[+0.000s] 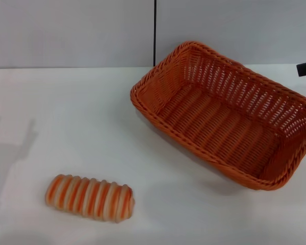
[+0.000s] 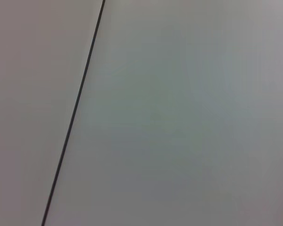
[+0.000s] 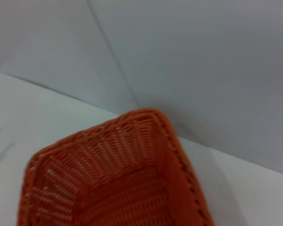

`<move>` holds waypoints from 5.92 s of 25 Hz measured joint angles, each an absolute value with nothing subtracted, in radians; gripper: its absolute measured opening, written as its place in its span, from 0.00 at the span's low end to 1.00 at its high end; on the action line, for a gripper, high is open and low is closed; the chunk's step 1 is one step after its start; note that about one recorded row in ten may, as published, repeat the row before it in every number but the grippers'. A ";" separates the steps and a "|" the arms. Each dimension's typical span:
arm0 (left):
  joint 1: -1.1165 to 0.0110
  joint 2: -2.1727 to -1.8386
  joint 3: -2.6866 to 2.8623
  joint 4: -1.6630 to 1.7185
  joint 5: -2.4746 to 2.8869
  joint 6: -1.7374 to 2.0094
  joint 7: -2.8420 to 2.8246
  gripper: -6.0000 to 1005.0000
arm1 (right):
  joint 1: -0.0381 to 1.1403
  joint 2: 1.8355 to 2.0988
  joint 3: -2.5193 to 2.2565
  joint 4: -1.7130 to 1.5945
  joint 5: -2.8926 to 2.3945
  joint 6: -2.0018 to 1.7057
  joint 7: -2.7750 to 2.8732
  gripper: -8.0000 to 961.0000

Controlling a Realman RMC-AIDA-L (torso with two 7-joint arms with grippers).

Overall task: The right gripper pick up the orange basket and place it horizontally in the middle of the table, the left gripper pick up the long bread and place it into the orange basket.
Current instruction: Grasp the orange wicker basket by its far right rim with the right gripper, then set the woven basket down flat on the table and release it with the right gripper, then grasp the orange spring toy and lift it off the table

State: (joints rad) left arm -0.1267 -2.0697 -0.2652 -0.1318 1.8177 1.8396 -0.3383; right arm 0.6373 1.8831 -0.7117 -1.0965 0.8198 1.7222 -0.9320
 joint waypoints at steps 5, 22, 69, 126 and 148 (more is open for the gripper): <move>-0.125 -2.070 -0.255 -0.133 1.818 1.836 -0.344 0.86 | 0.660 1.883 -0.716 -1.034 0.774 1.663 -0.948 0.71; -0.115 -2.069 -0.255 -0.155 1.818 1.836 -0.344 0.86 | 0.685 1.886 -0.733 -0.819 0.750 1.532 -1.029 0.71; -0.131 -2.069 -0.255 -0.155 1.812 1.834 -0.344 0.86 | 0.538 1.923 -0.666 -0.971 1.139 1.714 -1.367 0.18; -0.130 -2.071 -0.227 -0.193 1.818 1.704 -0.344 0.86 | 0.797 1.932 -0.840 -0.845 0.838 1.642 -1.583 0.31; -0.226 -2.055 -0.123 0.138 1.819 1.742 -0.750 0.86 | 0.233 2.055 -0.277 -0.502 1.830 1.557 -2.000 0.44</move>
State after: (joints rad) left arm -0.2261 -2.0551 -0.1228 0.1381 1.8192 1.7422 -0.7502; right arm 0.2332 2.0551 -0.2768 -0.5016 1.8299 1.5566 -2.0002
